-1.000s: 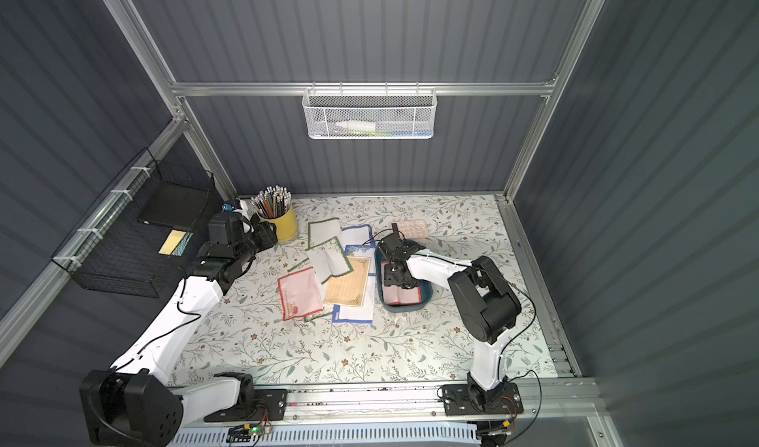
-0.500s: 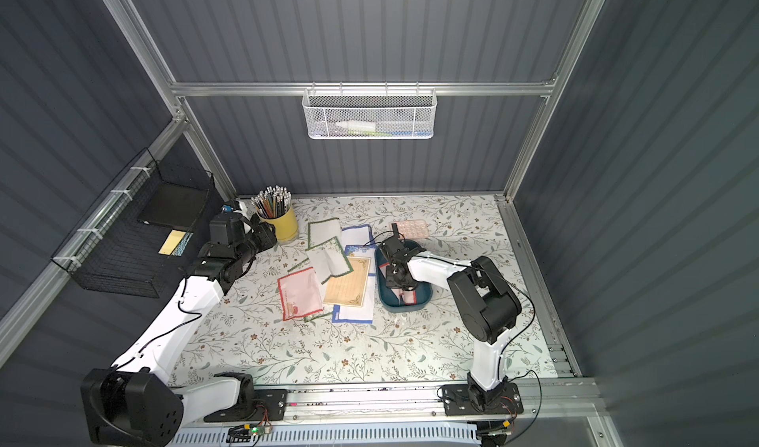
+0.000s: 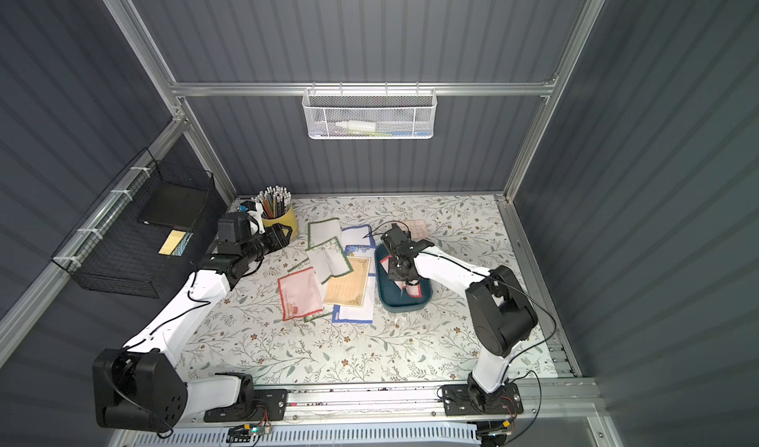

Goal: Take out the stationery paper from the storage box
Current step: Pick up the stationery paper from the storage box.

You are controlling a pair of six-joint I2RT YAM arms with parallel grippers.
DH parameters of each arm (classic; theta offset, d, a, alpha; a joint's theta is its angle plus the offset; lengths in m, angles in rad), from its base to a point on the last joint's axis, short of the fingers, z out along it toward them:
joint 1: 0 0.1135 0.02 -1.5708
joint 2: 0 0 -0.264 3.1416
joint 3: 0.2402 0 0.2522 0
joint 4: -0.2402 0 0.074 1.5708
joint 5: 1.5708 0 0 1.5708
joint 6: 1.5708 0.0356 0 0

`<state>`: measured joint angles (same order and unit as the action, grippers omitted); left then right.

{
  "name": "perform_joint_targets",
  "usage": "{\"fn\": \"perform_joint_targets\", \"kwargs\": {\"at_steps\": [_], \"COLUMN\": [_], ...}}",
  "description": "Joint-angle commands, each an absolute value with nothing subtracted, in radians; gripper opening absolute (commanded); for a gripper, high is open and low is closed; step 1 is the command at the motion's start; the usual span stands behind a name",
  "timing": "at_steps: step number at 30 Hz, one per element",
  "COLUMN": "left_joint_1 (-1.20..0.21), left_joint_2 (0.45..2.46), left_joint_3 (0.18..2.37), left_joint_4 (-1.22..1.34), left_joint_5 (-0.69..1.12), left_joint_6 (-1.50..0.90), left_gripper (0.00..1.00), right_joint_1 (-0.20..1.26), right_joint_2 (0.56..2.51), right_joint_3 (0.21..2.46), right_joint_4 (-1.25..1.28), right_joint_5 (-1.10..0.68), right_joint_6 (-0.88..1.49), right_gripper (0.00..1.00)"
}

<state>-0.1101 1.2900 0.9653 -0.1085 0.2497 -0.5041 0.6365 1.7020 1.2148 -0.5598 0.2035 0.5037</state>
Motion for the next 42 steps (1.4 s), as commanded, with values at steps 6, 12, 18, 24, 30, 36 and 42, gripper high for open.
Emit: {"fn": "perform_joint_targets", "kwargs": {"at_steps": [6,12,18,24,30,36,42], "left_joint_1": [-0.301,-0.361,-0.434,-0.526,-0.569,-0.586,-0.596], "left_joint_2": [1.332,1.391,1.461,1.545,1.593,1.619,1.647], "left_joint_3": [0.915,0.861,0.880,0.922,0.955,0.969,0.979], "left_joint_4": [0.095,0.295,0.333,0.396,0.417,0.436,0.458], "left_joint_5": [0.373,0.453,0.419,0.387,0.370,0.370,0.378], "left_joint_6": [-0.660,-0.781,-0.781,-0.796,-0.797,-0.804,-0.811], "left_gripper": [0.58,0.58,0.58,0.57,0.57,0.57,0.42], "right_joint_1": [0.639,0.638,0.639,0.644,0.646,0.650,0.659], "right_joint_2": [1.581,1.524,1.491,1.518,1.529,1.539,1.537], "right_joint_3": [1.257,1.246,1.215,1.221,1.229,1.230,1.239], "right_joint_4": [-0.573,-0.514,-0.431,-0.404,-0.403,-0.399,-0.388], "right_joint_5": [0.213,0.149,0.042,-0.005,-0.009,-0.032,-0.051], "right_joint_6": [0.500,0.506,0.518,0.526,0.520,0.522,0.524], "right_gripper": [0.02,0.04,0.04,0.03,0.03,0.03,0.03]}}
